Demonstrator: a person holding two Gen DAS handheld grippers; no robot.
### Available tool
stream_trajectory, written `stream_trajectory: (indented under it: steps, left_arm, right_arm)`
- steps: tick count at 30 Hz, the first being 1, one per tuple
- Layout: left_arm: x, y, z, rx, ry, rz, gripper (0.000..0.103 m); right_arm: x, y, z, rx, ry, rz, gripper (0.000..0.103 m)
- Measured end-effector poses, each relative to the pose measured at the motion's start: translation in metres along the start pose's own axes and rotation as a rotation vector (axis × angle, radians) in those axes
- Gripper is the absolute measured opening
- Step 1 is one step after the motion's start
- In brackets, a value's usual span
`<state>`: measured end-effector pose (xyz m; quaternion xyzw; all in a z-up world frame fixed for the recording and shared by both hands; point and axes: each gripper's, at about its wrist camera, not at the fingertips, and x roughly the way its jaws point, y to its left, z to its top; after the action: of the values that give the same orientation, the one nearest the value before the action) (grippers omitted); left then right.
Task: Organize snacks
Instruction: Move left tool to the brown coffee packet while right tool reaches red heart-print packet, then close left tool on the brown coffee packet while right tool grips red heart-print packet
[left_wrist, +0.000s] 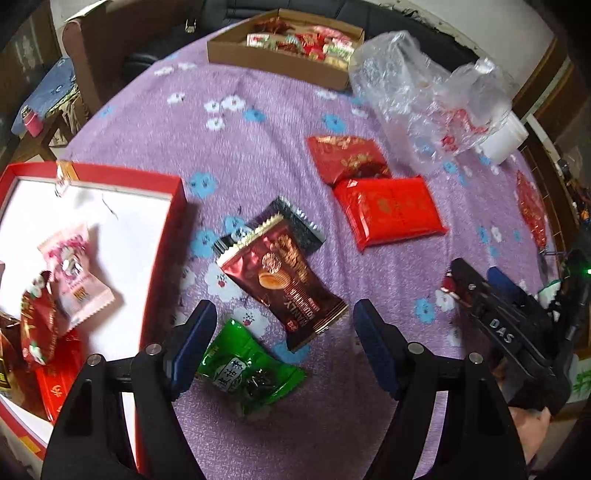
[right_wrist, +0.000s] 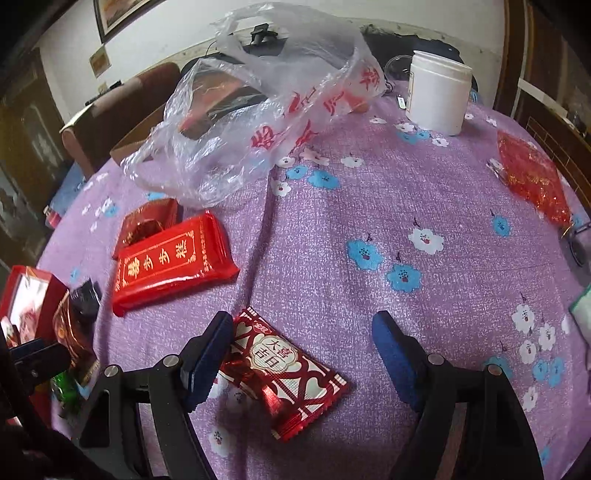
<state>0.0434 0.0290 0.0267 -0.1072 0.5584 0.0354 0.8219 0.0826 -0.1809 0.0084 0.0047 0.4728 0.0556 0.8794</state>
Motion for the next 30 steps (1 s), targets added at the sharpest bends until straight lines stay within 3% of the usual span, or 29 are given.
stream_trajectory:
  steps: [4,8,9,12,16,22,26,27,30]
  left_arm:
    - [0.01,-0.002,-0.001,0.003,0.008,0.008,0.077]
    - [0.013,-0.007,0.002,0.042,-0.006,0.026,0.076]
    - [0.013,-0.008,0.003,0.051,-0.011,0.03,0.073]
    - [0.012,-0.009,0.004,0.087,-0.026,0.043,0.061]
    - [0.008,-0.01,-0.001,0.144,-0.026,0.038,0.044]
    - [-0.001,-0.012,-0.026,0.288,-0.003,0.049,0.044]
    - [-0.011,0.001,-0.02,0.222,0.018,0.001,0.044]
    - [-0.014,0.002,-0.018,0.201,0.013,-0.008,0.045]
    - [-0.016,-0.001,-0.008,0.136,0.016,-0.033,0.062]
  right_arm:
    - [-0.002,0.002,-0.002,-0.018,0.008,-0.033,0.075]
    - [-0.006,0.007,-0.004,-0.031,0.007,-0.023,0.052]
    - [-0.006,0.009,-0.004,-0.037,0.008,-0.016,0.044]
    - [-0.007,0.013,-0.004,-0.048,0.015,0.003,0.033]
    - [-0.007,0.009,-0.003,-0.023,0.027,0.033,0.032]
    - [-0.007,-0.005,-0.002,0.032,0.054,0.108,0.034]
    - [-0.009,-0.016,-0.003,0.09,0.08,0.202,0.046]
    - [-0.009,-0.021,-0.002,0.122,0.091,0.237,0.051]
    - [-0.009,-0.023,-0.001,0.136,0.098,0.258,0.058]
